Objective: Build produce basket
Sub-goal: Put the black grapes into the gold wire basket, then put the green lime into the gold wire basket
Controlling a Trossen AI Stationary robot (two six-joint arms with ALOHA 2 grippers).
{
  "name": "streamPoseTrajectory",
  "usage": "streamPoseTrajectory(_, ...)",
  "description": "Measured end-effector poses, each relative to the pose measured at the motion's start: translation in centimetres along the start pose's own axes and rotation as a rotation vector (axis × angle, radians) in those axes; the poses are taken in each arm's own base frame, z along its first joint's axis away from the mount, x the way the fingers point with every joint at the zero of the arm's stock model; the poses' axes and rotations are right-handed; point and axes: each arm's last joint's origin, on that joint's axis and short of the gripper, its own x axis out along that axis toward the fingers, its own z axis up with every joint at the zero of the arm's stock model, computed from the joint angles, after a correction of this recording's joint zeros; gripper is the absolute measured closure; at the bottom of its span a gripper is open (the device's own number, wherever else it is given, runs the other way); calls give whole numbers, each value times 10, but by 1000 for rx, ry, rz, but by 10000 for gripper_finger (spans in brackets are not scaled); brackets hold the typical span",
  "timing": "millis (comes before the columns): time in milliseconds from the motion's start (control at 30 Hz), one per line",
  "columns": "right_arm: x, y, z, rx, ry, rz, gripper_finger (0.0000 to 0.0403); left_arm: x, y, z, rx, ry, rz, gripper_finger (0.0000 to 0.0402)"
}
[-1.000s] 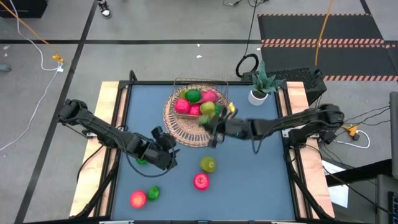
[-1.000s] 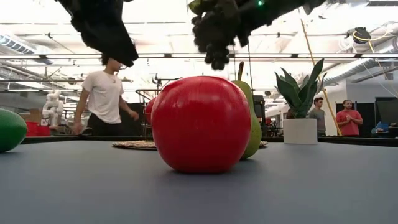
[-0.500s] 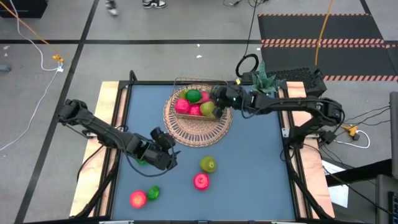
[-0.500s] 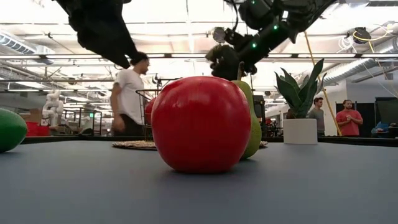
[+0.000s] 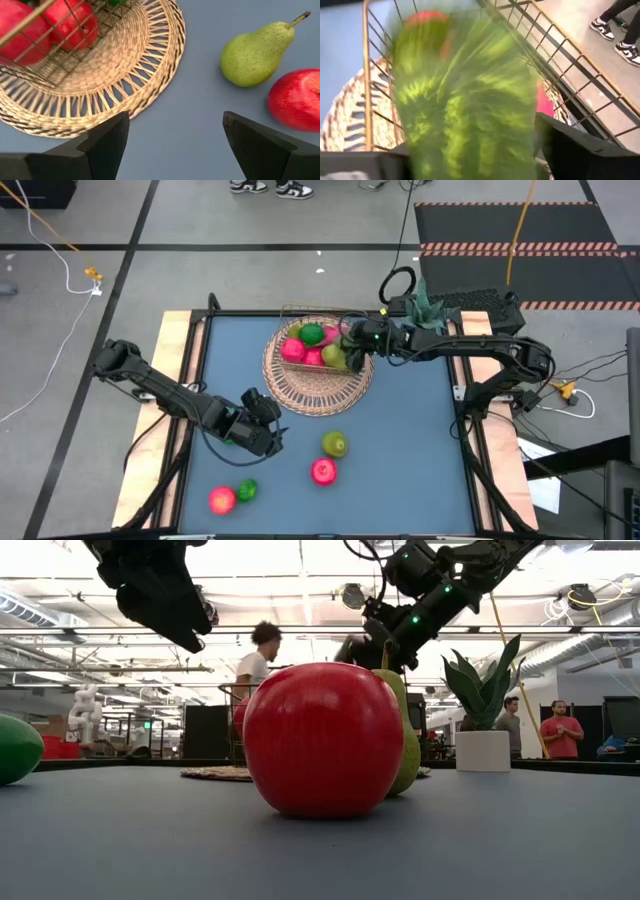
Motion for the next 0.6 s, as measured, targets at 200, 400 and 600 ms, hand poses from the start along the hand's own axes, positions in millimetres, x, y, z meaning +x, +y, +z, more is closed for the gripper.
streamPoseTrajectory(200,-19,2,14,18,-98,12,100,0,-1,-1,-35,29,-25,78)
streamPoseTrajectory(400,-57,6,28,52,-206,46,97,-1,1,-6,-55,65,-3,78)
streamPoseTrajectory(600,-87,43,10,98,-341,272,97,-6,13,-21,-124,203,111,78)
